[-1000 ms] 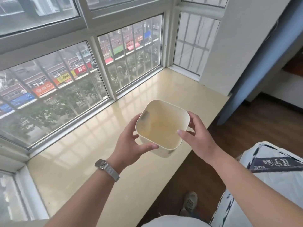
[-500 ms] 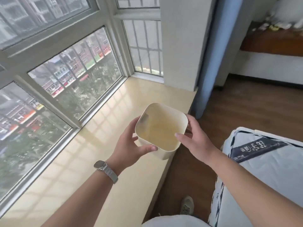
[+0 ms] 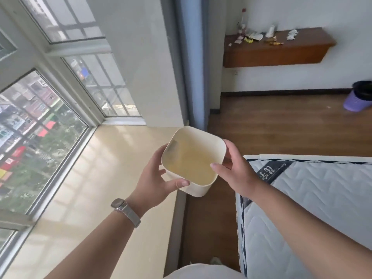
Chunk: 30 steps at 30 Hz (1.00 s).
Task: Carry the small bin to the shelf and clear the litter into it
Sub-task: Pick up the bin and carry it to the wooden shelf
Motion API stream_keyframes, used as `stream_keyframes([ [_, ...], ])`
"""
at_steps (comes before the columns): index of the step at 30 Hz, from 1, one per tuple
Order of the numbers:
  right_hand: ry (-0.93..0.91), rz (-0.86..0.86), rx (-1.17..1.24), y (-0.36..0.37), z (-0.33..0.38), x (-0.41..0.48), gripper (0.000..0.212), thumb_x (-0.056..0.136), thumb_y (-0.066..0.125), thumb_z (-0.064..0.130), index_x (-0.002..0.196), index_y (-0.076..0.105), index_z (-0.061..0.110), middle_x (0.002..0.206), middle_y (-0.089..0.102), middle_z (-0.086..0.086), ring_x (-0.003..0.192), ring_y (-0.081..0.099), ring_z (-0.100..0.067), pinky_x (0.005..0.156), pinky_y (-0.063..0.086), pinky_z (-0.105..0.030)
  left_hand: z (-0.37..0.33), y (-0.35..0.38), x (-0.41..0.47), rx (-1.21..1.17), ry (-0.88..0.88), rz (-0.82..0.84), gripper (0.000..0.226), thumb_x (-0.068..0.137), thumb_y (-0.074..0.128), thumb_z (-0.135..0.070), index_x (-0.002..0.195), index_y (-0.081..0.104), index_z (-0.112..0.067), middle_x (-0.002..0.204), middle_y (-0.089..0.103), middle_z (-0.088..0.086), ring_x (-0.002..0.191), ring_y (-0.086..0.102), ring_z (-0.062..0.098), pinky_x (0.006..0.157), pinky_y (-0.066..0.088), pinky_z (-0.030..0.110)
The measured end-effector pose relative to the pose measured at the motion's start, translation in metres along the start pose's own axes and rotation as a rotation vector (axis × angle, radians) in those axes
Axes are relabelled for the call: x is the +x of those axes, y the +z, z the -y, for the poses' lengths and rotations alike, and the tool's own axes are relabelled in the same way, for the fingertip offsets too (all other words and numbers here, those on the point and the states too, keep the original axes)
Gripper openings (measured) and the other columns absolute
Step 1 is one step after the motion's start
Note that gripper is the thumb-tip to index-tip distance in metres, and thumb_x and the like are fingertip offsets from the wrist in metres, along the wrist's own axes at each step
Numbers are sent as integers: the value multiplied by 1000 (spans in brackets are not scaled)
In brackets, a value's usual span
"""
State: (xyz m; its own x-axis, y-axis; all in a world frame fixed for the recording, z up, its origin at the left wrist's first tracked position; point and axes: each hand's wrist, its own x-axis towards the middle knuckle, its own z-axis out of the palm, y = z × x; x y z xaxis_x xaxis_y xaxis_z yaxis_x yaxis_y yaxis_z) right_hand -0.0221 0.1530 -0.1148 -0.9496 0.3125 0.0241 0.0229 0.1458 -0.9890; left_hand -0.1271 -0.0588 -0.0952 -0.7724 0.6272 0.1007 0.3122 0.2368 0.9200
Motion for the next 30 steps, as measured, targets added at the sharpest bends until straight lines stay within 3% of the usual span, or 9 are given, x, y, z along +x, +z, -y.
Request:
stream_keyframes([
  [5,55,-126,-24,-26,-5,13,58,81,64,20,132,40,30,119,60,15,106,58,6,82,47,-15,10,18,50,-40,41,132,92,57,86,-47,135,37,-46,132,51,-27,126,48,5,86,47,13],
  [7,96,-165,-37,-31,-7,22,60,80,65,21,133,40,30,120,59,14,107,57,7,85,49,-18,17,22,70,-67,47,171,91,58,86,-46,135,38,-43,130,53,-25,125,50,7,85,48,15],
  [12,169,-257,-92,-34,-9,57,67,77,68,29,138,39,31,123,60,15,116,54,-1,99,48,-44,37,21,125,-132,69,269,89,58,85,-47,134,38,-41,127,54,-28,121,51,1,84,47,13],
  [16,197,-335,-140,-31,-2,93,63,82,67,24,138,39,31,119,60,16,111,55,3,98,49,-44,44,6,174,-131,109,341,86,62,82,-51,135,36,-46,127,52,-34,121,51,-2,86,47,12],
  [19,210,-378,-176,-28,-3,116,67,78,65,33,139,38,33,121,59,19,114,52,2,98,49,-43,55,-1,206,-150,140,397,88,67,82,-44,141,37,-35,131,53,-25,124,51,5,92,49,25],
  [22,222,-413,-175,-26,-3,135,67,78,65,32,139,38,33,123,58,18,114,53,2,98,50,-42,64,-6,230,-161,160,425,84,68,81,-44,140,37,-40,131,54,-22,124,52,9,93,49,26],
  [25,233,-408,-163,-29,-1,152,66,78,64,30,139,39,33,124,59,17,112,58,-1,98,49,-42,69,-7,248,-161,166,424,82,69,79,-47,139,37,-42,132,54,-20,123,53,10,94,50,33],
  [30,240,-415,-156,-44,0,183,66,76,65,29,138,41,31,123,60,18,110,57,3,99,47,-37,74,-1,278,-160,171,378,86,69,80,-49,142,40,-31,132,56,-14,122,55,14,93,53,43],
])
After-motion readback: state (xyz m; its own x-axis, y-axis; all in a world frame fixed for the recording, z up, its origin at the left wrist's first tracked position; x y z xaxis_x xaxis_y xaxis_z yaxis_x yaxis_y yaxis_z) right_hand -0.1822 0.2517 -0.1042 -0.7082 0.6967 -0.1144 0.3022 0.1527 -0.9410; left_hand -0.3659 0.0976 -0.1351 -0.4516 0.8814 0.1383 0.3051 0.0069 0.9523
